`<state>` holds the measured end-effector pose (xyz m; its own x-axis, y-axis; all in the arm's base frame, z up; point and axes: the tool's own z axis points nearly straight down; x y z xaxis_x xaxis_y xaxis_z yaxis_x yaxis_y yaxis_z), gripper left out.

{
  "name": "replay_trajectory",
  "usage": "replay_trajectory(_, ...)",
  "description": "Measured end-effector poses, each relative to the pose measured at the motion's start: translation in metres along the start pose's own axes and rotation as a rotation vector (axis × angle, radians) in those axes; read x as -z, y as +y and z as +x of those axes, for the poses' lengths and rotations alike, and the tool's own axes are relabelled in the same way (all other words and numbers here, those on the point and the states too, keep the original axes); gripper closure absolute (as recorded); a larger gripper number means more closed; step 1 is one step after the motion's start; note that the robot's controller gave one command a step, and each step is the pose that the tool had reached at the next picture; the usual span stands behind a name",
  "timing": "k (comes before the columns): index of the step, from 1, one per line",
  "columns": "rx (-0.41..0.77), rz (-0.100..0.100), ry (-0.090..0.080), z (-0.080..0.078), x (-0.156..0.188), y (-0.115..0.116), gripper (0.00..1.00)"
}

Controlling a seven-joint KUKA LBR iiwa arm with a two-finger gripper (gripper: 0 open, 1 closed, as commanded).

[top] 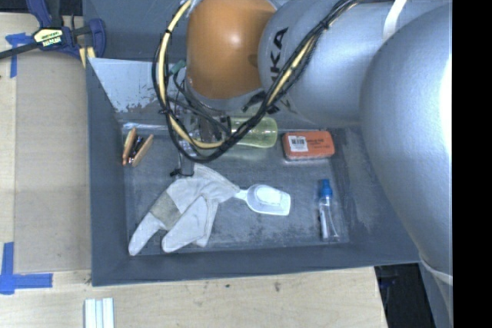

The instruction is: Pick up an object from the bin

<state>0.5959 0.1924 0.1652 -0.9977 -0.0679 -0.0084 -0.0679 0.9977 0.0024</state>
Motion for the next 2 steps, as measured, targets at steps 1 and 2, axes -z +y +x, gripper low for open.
replay_trajectory(1, 0.087, 0.001, 0.002, 0.012, -0.077, -0.034, 0.0)
replay_trajectory(2, 0.144, 0.0, 0.001, -0.006, -0.092, -0.065, 1.0)
